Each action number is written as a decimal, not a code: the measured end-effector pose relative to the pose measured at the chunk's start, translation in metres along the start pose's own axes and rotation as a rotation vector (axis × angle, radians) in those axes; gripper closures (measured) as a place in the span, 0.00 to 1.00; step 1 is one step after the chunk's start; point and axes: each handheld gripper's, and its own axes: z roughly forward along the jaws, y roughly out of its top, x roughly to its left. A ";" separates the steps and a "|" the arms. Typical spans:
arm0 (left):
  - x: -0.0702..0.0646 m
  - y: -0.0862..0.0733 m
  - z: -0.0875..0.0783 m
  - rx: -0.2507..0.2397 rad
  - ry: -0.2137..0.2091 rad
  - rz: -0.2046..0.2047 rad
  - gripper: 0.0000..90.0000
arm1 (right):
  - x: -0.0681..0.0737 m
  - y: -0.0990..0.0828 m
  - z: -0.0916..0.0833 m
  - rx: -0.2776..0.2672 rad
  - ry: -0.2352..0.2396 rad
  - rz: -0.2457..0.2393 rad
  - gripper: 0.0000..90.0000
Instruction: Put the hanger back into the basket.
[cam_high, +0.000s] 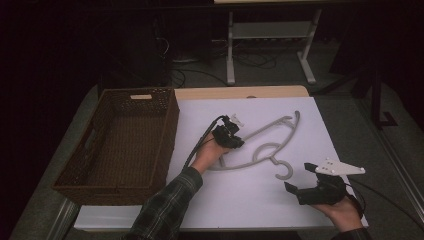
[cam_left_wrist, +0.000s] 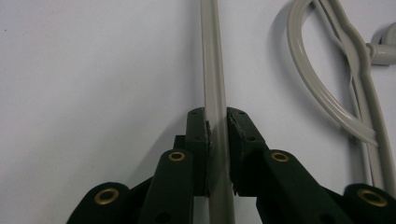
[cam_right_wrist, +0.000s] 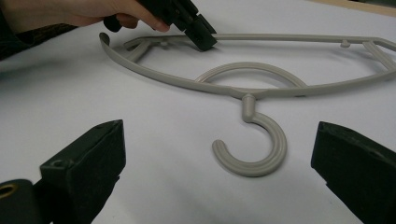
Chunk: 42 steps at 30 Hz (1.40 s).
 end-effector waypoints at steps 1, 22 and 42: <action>0.000 0.000 -0.001 0.006 -0.001 -0.005 0.89 | 0.000 0.000 0.000 0.000 0.001 -0.002 0.03; -0.036 -0.059 -0.050 0.016 -0.019 -0.097 0.85 | 0.004 0.002 0.001 -0.003 0.001 -0.012 0.03; -0.081 -0.079 -0.092 -0.110 -0.119 0.010 0.77 | 0.003 -0.001 0.004 0.032 0.015 -0.011 0.11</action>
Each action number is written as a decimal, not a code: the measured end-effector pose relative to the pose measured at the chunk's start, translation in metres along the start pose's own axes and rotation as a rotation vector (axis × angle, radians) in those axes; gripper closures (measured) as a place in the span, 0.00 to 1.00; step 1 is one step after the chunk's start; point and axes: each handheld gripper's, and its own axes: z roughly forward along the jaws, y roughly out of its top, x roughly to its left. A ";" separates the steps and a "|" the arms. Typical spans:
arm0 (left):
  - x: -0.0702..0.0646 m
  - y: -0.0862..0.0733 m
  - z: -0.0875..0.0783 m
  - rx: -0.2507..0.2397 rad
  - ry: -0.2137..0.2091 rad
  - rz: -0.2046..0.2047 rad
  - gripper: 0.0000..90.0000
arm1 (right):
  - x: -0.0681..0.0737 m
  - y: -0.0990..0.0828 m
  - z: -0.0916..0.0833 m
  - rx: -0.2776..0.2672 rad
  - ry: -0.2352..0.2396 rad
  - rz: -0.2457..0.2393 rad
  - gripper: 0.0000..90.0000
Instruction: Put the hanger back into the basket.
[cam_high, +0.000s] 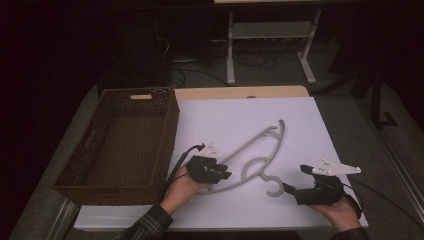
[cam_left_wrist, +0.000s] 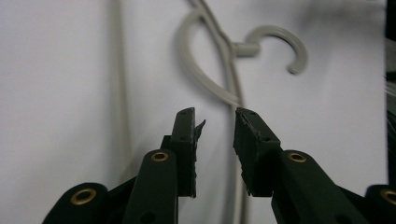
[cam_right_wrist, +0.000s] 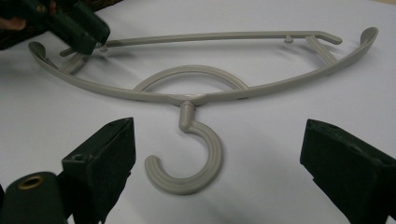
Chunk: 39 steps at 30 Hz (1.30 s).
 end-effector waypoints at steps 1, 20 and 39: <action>-0.003 0.000 0.003 0.011 -0.006 0.010 0.77 | 0.000 0.000 0.000 0.000 0.000 -0.001 0.11; -0.017 -0.005 0.034 0.125 0.002 0.107 0.84 | 0.000 -0.001 0.001 0.008 0.004 -0.003 0.11; -0.019 0.000 0.032 0.124 -0.002 0.057 0.92 | 0.000 0.000 0.001 0.007 0.007 -0.005 0.11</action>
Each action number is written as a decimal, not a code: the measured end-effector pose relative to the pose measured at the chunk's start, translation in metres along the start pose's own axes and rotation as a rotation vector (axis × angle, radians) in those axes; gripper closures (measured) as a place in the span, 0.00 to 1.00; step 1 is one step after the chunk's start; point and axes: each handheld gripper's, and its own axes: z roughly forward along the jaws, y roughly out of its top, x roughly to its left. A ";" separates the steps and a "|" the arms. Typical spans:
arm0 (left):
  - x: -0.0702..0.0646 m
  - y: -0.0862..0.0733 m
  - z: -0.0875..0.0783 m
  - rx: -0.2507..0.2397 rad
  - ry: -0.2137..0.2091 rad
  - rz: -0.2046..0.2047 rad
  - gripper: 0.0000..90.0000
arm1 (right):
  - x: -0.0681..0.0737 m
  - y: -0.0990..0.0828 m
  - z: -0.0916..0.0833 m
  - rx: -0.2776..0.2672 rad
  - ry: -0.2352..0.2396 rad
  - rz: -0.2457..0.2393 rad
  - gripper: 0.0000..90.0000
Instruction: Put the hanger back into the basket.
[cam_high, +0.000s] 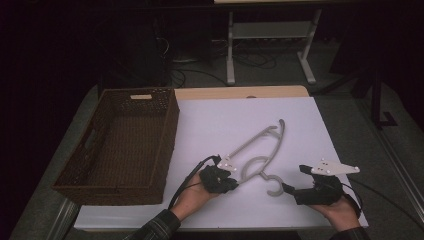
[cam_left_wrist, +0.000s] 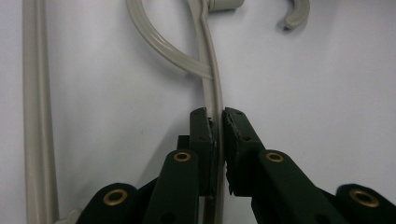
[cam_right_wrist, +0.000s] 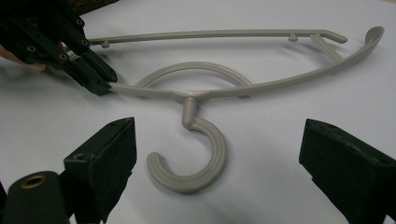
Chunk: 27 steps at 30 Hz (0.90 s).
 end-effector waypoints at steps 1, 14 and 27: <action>-0.001 0.001 -0.002 -0.010 0.002 0.000 0.92 | 0.000 0.000 0.000 -0.001 0.000 0.000 0.11; 0.007 0.013 -0.037 -0.155 0.024 -0.027 0.92 | -0.001 0.000 -0.003 -0.016 -0.010 0.001 0.12; 0.014 0.019 -0.061 -0.255 0.049 -0.051 0.92 | -0.001 0.000 -0.003 -0.017 -0.013 0.004 0.12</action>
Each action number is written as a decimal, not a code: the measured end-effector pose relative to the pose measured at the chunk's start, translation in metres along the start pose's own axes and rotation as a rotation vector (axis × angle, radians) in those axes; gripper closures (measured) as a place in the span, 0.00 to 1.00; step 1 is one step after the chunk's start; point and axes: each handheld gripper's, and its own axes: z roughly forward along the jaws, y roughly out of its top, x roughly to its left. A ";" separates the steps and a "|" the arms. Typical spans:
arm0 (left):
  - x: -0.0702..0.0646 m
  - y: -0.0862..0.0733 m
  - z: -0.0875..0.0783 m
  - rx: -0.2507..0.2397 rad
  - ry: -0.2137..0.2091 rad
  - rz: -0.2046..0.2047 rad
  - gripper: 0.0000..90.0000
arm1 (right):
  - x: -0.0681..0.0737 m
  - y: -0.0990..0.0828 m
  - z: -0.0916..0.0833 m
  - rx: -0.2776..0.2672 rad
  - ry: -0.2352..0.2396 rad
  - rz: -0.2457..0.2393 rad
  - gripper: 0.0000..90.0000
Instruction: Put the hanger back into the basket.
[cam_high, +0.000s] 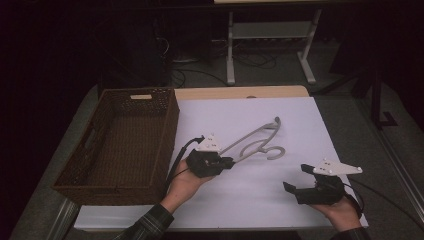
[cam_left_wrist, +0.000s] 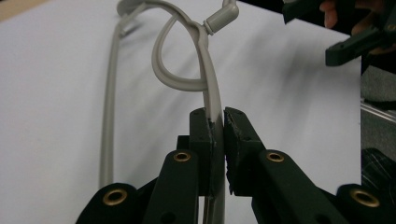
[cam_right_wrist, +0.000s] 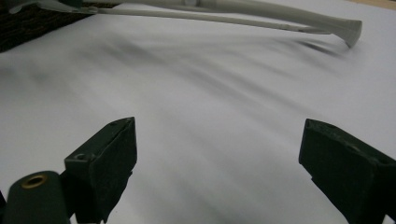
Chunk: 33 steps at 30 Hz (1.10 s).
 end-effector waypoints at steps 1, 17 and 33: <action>0.001 0.003 -0.004 -0.015 0.007 0.001 0.92 | 0.000 0.000 0.000 -0.001 -0.001 0.000 0.12; 0.012 0.024 -0.039 -0.113 0.020 -0.030 0.92 | 0.000 0.000 0.001 -0.003 -0.002 0.001 0.12; 0.028 0.042 -0.084 -0.135 0.041 -0.057 0.92 | 0.000 0.001 -0.001 -0.014 -0.008 0.006 0.12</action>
